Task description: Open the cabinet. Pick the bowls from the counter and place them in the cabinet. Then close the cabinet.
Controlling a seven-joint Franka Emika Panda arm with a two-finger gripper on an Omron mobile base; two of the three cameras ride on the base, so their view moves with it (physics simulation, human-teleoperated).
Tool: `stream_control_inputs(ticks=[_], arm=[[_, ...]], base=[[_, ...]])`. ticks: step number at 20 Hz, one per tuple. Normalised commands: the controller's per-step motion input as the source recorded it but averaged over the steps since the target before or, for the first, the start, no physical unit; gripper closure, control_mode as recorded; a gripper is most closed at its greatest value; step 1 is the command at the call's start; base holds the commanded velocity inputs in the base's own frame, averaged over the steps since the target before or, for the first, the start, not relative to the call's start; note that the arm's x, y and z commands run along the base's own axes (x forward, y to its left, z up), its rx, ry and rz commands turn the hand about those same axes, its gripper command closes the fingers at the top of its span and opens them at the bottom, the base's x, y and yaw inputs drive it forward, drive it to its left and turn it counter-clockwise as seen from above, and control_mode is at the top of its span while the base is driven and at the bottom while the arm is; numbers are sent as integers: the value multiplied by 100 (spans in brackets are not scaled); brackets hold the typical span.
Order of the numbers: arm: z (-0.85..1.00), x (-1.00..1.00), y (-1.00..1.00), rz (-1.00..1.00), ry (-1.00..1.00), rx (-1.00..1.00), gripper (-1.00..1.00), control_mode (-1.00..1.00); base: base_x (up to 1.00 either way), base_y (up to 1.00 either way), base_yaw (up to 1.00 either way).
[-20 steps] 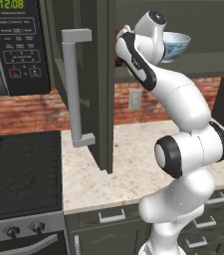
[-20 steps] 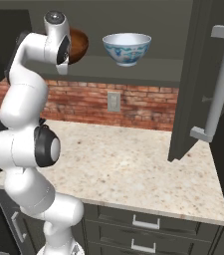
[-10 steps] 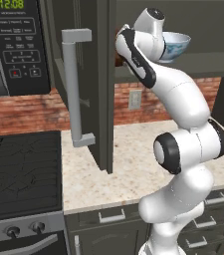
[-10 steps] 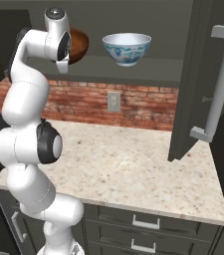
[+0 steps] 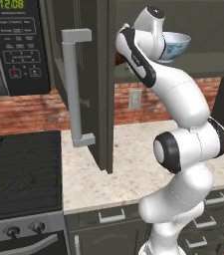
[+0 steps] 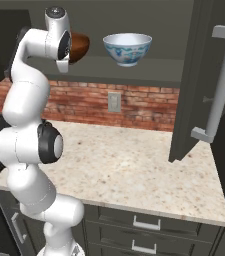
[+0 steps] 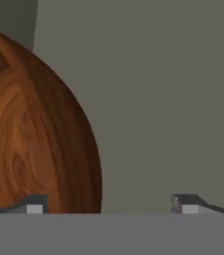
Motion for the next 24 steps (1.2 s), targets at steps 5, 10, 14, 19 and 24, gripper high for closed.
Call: stream_control_inputs(ticks=[5,10,14,19,24], arm=[[13,-5,0,0,-16,0,-100,-100],[36,-9,0,0,-31,0,-100,-100],[9,-2,0,0,-11,0,-100,-100],[6,-12,0,0,-5,0,-100,-100],[24,-54,0,0,-23,0,-100,-100]], base=[[0,0,0],[0,0,0],[0,0,0],[0,0,0],[0,0,0]])
